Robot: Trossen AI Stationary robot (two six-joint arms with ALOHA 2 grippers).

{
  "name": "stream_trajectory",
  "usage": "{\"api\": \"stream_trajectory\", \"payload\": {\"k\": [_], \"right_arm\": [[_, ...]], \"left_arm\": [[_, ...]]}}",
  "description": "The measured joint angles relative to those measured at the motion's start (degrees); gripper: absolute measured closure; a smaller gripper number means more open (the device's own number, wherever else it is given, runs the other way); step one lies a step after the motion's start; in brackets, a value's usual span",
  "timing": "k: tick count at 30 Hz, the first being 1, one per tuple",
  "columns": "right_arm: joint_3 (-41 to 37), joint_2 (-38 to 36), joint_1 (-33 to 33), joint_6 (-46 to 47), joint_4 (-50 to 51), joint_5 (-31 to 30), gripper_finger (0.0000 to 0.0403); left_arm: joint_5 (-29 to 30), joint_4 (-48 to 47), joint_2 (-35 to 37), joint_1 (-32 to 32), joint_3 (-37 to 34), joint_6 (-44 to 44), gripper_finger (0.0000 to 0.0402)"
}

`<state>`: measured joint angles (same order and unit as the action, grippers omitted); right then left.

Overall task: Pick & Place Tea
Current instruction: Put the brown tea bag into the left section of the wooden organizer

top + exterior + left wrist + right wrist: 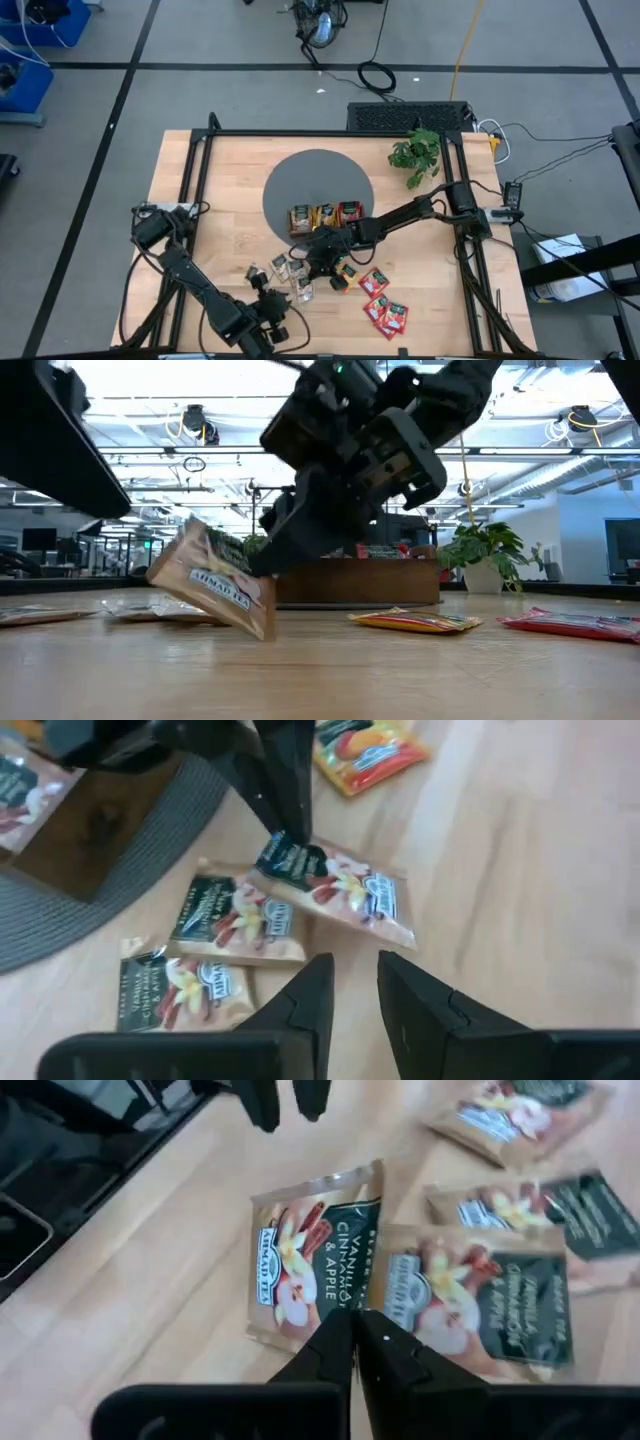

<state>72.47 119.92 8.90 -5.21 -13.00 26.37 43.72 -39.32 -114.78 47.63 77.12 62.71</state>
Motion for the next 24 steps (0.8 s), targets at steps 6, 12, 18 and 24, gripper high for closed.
{"api": "stream_trajectory", "payload": {"k": [6, 12, 18, 24], "right_arm": [[0.0, -3.3, 2.6, -10.7, 4.8, -12.8, 0.0402], [0.0, -8.7, 4.9, -18.1, 7.9, -29.8, 0.0402], [0.1, -18.9, 1.6, -20.1, 15.2, -27.2, 0.0402], [0.2, -24.0, -3.6, -24.4, 18.9, -26.4, 0.0402]], "left_arm": [[0.0, 0.1, 0.0, 2.1, 0.0, 2.7, 0.0314], [0.1, -0.2, 0.0, 3.9, 0.0, 3.8, 0.0314], [1.1, -0.2, 0.0, 4.0, 0.0, 3.6, 0.0314], [2.8, -0.7, 0.0, 4.1, 0.0, 2.2, 0.0314]]}}
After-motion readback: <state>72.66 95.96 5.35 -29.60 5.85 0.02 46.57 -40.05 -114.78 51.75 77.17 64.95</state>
